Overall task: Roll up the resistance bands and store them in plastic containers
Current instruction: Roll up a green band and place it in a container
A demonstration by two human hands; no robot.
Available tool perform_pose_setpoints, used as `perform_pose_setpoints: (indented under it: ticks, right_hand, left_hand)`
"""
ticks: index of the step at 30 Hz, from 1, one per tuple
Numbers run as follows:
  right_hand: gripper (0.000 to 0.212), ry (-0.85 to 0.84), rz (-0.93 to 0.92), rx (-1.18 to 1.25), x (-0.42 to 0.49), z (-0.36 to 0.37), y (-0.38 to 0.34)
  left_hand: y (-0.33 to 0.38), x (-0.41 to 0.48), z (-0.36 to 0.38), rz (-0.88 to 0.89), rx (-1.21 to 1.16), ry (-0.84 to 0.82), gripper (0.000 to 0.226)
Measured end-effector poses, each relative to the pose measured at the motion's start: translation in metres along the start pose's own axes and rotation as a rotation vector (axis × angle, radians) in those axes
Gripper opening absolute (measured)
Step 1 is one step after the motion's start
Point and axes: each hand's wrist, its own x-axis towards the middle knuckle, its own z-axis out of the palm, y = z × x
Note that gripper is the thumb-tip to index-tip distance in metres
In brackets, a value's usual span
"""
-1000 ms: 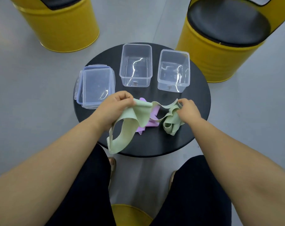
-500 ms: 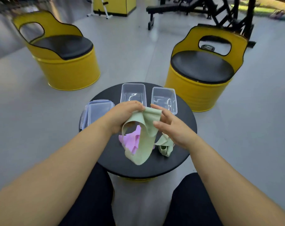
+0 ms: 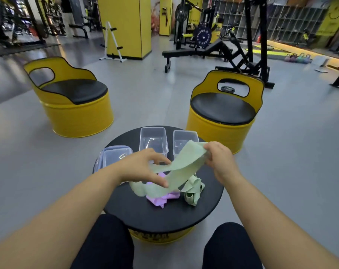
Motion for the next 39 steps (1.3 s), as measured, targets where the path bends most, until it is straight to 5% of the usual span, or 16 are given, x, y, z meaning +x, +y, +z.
perform_pose_setpoints:
  ticks: [3,11,18,21,34,39]
  right_hand:
    - [0.015,-0.002,-0.012,0.074,-0.005,-0.001,-0.006]
    - [0.026,-0.219,0.004,-0.070,-0.016,-0.008,0.000]
    - [0.013,-0.465,0.013,-0.255,-0.031,-0.016,-0.004]
    - [0.009,-0.534,0.057,-0.075,-0.034,-0.016,-0.005]
    - [0.012,-0.594,-0.010,0.386,-0.037,0.001,-0.023]
    - [0.018,-0.469,0.028,0.403,-0.037,-0.005,-0.014]
  left_hand:
    - [0.003,-0.003,-0.001,-0.007,0.075,0.124,0.034]
    - [-0.004,-0.014,-0.010,-0.056,-0.752,0.130,0.032]
    - [-0.009,-0.019,-0.012,-0.033,-1.042,0.070,0.029]
    - [-0.012,-0.020,-0.008,-0.040,-0.993,0.128,0.008]
    - [-0.048,-0.026,0.035,-0.244,-0.610,0.186,0.017]
    - [-0.059,-0.027,0.071,-0.368,-0.545,0.198,0.018]
